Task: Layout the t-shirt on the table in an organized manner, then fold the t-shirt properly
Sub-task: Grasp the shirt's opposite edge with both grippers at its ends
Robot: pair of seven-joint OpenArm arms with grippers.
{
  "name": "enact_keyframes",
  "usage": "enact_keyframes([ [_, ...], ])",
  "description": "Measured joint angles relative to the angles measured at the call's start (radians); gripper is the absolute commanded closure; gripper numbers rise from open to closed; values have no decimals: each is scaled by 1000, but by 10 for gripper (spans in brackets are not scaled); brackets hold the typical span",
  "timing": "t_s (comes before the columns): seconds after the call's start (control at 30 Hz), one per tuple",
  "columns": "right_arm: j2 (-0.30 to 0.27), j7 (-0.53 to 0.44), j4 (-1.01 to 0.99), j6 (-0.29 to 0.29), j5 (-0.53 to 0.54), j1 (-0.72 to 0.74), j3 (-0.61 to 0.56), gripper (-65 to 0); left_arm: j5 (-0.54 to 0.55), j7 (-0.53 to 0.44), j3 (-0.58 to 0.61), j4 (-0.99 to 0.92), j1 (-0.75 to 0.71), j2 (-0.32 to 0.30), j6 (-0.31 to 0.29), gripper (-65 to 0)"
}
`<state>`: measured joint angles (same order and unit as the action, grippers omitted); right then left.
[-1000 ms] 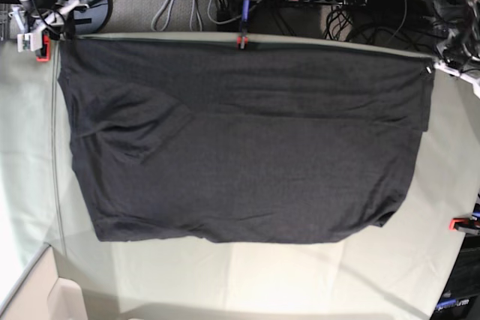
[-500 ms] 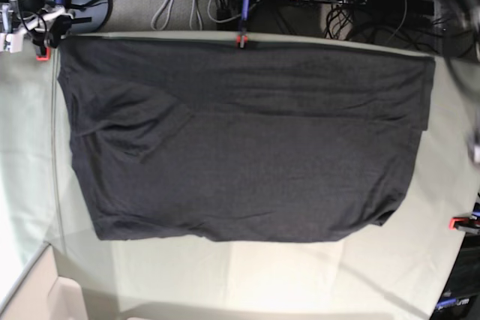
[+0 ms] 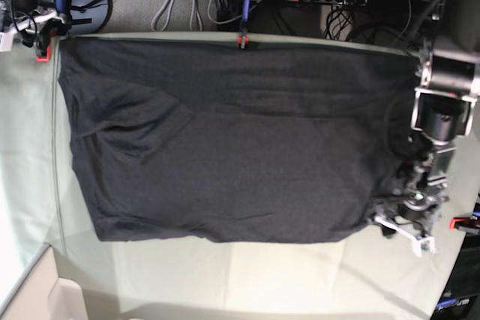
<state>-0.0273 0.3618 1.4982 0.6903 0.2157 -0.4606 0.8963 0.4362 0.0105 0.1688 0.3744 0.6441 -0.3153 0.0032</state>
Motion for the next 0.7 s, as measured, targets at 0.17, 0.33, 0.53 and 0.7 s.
enact_keyframes([
  [0.17, -3, 4, 1, 0, -2, 3, -3, -229, -1, -85, 10, -120, 5, 42, 0, -376],
  [0.33, -3, 4, 1, 0, -2, 3, -7, -229, -2, -119, 11, -128, 13, 66, -2, -376],
  [0.53, -3, 11, 24, 0, -7, 7, -6, -229, -2, -120, 11, -127, -39, 57, -5, -376],
  [0.7, -49, 8, 44, 0, -6, 85, 1, -229, 2, -116, 4, -124, -63, 7, -6, -376],
])
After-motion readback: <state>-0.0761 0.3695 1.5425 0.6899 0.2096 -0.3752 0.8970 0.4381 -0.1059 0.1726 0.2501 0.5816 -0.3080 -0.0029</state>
